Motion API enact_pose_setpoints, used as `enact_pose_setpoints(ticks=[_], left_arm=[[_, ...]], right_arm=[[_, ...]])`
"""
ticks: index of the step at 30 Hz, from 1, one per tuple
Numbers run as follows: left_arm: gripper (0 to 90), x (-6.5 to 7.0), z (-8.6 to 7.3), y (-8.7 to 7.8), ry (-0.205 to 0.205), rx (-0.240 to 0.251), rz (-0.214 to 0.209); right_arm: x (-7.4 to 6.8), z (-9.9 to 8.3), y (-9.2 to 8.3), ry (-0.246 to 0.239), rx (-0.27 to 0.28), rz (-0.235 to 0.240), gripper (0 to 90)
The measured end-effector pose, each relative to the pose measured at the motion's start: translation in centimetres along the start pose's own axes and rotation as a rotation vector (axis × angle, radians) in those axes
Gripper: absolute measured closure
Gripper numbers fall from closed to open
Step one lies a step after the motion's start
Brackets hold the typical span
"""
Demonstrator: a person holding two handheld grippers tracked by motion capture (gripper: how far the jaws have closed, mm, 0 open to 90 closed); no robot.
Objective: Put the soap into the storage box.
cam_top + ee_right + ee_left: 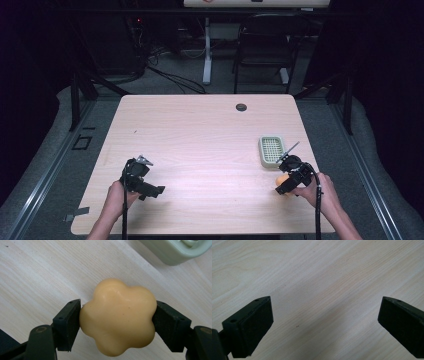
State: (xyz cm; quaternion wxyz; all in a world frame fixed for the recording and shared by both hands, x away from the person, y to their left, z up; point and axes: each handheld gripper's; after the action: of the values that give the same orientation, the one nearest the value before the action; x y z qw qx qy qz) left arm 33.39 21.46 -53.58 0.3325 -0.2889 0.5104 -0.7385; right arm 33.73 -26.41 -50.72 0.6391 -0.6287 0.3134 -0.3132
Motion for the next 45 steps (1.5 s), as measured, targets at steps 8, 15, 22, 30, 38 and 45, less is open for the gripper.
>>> enact_pose_setpoints(ticks=[8,15,22,30,38,45], left_arm=[[0.0,0.0,0.2,0.2,0.011,-0.008,-0.008],[0.0,0.0,0.2,0.1,0.009,-0.002,-0.006],[0.0,0.0,0.1,0.1,0.004,0.001,-0.004],[0.0,0.0,0.1,0.1,0.007,0.001,-0.005],[0.0,0.1,0.1,0.1,0.009,-0.001,-0.007],[0.0,0.1,0.1,0.2,0.010,-0.004,-0.009]], right_arm=[[0.2,0.6,-0.8,-0.006,0.012,-0.003,26.7],[0.2,1.7,-1.2,-0.018,0.010,-0.005,26.7],[0.5,2.3,-1.5,-0.018,0.015,-0.003,26.7],[1.2,3.1,-2.0,-0.005,0.027,0.000,26.7],[1.6,3.8,-2.7,0.004,0.036,-0.006,26.7],[2.4,4.6,-3.2,0.011,0.040,-0.013,26.7]])
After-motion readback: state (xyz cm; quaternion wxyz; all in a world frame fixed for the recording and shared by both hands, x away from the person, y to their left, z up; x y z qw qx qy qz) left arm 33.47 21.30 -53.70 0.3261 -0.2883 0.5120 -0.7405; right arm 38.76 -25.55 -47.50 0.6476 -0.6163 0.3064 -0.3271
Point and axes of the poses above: each handheld gripper's, and its own axes: y roughly forward along the jaws, z roughly out of its top, x roughly to its right, and after that the axes turned 10 degrees about -x, right-handed
